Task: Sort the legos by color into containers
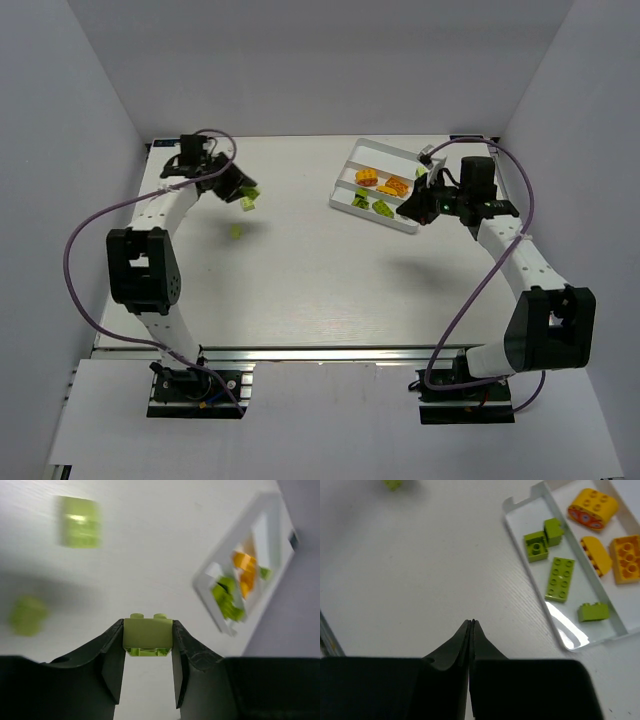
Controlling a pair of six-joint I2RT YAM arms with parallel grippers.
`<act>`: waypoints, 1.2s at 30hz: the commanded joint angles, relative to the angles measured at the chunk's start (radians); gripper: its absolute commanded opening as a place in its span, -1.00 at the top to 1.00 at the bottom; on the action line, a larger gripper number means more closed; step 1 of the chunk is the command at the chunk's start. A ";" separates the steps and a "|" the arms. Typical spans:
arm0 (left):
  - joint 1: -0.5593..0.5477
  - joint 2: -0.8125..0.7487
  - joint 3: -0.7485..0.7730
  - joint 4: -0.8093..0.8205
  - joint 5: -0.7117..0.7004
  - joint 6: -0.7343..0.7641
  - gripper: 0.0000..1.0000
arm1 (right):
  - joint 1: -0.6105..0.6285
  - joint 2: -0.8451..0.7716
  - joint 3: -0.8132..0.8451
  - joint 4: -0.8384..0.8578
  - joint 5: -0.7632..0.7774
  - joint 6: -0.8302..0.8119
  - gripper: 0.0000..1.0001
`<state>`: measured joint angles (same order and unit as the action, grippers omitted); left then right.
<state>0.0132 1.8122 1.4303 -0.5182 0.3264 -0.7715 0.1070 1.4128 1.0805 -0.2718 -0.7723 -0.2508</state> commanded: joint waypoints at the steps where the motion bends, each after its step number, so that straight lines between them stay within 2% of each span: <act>1: -0.114 0.021 0.070 0.139 0.140 -0.055 1.00 | -0.004 -0.043 -0.007 0.115 0.235 0.157 1.00; 6: -0.278 0.218 0.387 0.136 0.163 -0.066 1.00 | -0.006 -0.080 -0.017 0.151 0.410 0.238 1.00; 7: -0.297 0.299 0.445 0.133 0.158 -0.065 1.00 | -0.010 -0.084 -0.019 0.151 0.441 0.243 1.00; 12: -0.367 0.530 0.782 0.145 0.114 -0.112 1.00 | -0.010 -0.118 -0.043 0.154 0.433 0.243 1.00; 17: -0.413 0.665 0.860 0.367 0.034 -0.230 1.00 | -0.012 -0.140 -0.073 0.155 0.419 0.243 1.00; 27: -0.473 0.774 0.894 0.656 -0.113 -0.362 1.00 | -0.012 -0.161 -0.152 0.195 0.387 0.256 1.00; 29: -0.473 0.782 0.898 0.667 -0.113 -0.377 1.00 | -0.013 -0.146 -0.159 0.215 0.325 0.216 0.70; 30: -0.482 0.780 0.897 0.664 -0.107 -0.377 1.00 | -0.013 -0.137 -0.160 0.248 0.282 0.168 0.48; 31: -0.483 0.770 0.894 0.661 -0.084 -0.379 1.00 | -0.013 -0.118 -0.154 0.259 0.199 0.145 -0.05; 32: -0.483 0.759 0.886 0.650 -0.069 -0.377 1.00 | -0.009 -0.083 -0.148 0.291 0.167 0.125 -0.29; 34: -0.483 0.702 0.849 0.633 -0.020 -0.370 1.00 | -0.006 -0.039 -0.104 0.348 0.064 0.073 -0.60; 36: -0.492 0.647 0.794 0.610 0.005 -0.368 1.00 | -0.006 0.040 -0.056 0.394 0.032 0.070 -0.64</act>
<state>-0.4675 2.6072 2.2608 0.0837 0.2760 -1.1343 0.0986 1.3788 0.9478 -0.0170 -0.5938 -0.1139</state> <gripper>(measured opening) 0.469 0.813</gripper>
